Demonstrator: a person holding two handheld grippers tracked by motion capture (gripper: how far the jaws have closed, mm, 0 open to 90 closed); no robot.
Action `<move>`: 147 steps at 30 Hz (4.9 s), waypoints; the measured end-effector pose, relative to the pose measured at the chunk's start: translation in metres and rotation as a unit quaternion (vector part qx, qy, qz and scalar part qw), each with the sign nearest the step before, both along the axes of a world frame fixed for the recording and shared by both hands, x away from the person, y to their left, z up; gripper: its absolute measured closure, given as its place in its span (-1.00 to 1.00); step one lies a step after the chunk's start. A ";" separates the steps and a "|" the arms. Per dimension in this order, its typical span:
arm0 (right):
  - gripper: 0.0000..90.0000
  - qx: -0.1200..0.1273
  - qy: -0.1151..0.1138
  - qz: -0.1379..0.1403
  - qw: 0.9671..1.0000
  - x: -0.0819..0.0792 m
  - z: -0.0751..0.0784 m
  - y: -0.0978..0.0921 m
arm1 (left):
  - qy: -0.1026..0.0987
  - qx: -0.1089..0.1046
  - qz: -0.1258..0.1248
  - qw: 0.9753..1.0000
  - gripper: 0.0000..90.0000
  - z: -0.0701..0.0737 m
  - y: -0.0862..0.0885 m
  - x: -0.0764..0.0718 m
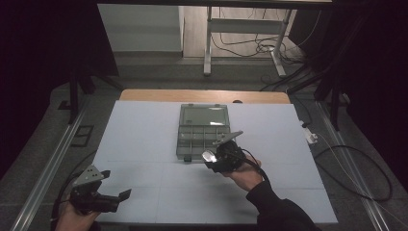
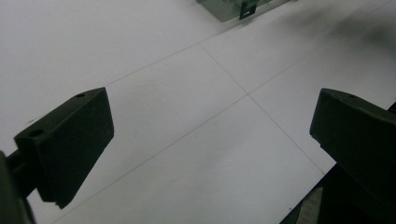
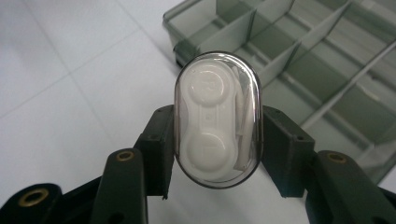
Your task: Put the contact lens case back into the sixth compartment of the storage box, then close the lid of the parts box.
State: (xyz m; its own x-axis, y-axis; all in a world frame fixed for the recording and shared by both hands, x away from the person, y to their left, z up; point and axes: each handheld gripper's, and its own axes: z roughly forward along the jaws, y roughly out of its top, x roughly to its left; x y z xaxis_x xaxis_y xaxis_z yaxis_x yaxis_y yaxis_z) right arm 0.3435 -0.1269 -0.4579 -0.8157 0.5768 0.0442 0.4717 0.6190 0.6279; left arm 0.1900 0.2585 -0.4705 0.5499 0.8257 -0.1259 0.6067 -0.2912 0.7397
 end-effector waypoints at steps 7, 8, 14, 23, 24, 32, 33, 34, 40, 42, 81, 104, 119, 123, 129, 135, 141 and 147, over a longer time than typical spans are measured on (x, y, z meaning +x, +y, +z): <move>0.09 0.006 -0.012 -0.012 1.000 0.016 0.000 0.016 | 0.001 -0.003 0.001 1.000 -0.99 0.000 0.000 0.000; 0.09 0.007 -0.013 -0.013 1.000 0.018 -0.001 0.017 | 0.001 -0.003 0.001 1.000 -0.99 0.000 0.000 0.000; 0.09 0.004 -0.018 -0.025 1.000 0.031 -0.005 0.028 | 0.001 -0.003 0.001 1.000 -0.99 0.000 0.000 0.000; 0.09 0.007 -0.021 -0.041 0.999 0.045 -0.014 0.041 | 0.001 -0.004 0.001 1.000 -0.99 0.000 0.000 0.000; 0.09 0.006 -0.021 -0.042 0.999 0.046 -0.015 0.042 | 0.001 -0.004 0.001 1.000 -0.99 0.000 0.001 0.000; 0.09 0.003 -0.022 -0.050 0.999 0.053 -0.024 0.049 | 0.001 -0.004 0.000 1.000 -0.99 0.000 0.001 0.000; 0.09 0.002 -0.023 -0.050 0.998 0.053 -0.025 0.050 | 0.001 -0.004 -0.001 1.000 -0.99 0.000 0.001 0.000; 0.09 0.000 -0.025 -0.050 0.998 0.053 -0.026 0.052 | 0.001 -0.004 -0.001 1.000 -0.99 0.000 0.001 0.000; 0.05 -0.004 -0.023 -0.046 0.999 0.053 -0.031 0.056 | 0.001 -0.005 -0.001 1.000 -0.99 0.000 0.001 0.000; -0.07 0.001 -0.021 -0.050 0.999 0.053 -0.031 0.056 | 0.001 -0.005 -0.001 1.000 -0.99 0.000 0.001 0.000; -1.00 0.048 0.000 -0.010 0.999 0.005 0.001 -0.018 | 0.001 -0.016 0.004 1.000 -0.99 0.000 0.004 0.000; -1.00 0.061 -0.025 -0.050 0.997 -0.061 0.015 -0.105 | -0.013 -0.016 0.006 1.000 -0.98 0.001 0.004 -0.005; -1.00 0.071 -0.031 -0.152 0.985 -0.096 0.007 -0.171 | -0.028 -0.012 0.009 0.999 -0.98 0.002 0.003 -0.008; -1.00 0.074 -0.029 -0.171 0.982 -0.102 0.004 -0.177 | -0.027 -0.012 0.008 1.000 -0.98 0.002 0.003 -0.008; -1.00 0.062 -0.025 -0.170 0.983 -0.102 0.003 -0.176 | -0.025 -0.007 0.006 1.000 -0.98 0.002 0.001 -0.006; -1.00 0.059 -0.023 -0.165 0.984 -0.102 0.004 -0.174 | -0.018 -0.014 0.012 1.000 -1.00 0.002 0.003 -0.004; -1.00 0.067 -0.017 -0.157 0.985 -0.099 0.006 -0.169 | -0.022 -0.001 -0.002 1.000 -1.00 0.003 -0.003 0.002; -1.00 0.074 -0.021 -0.144 0.987 -0.090 0.009 -0.162 | -0.021 -0.016 -0.021 0.999 -0.99 0.004 -0.006 0.016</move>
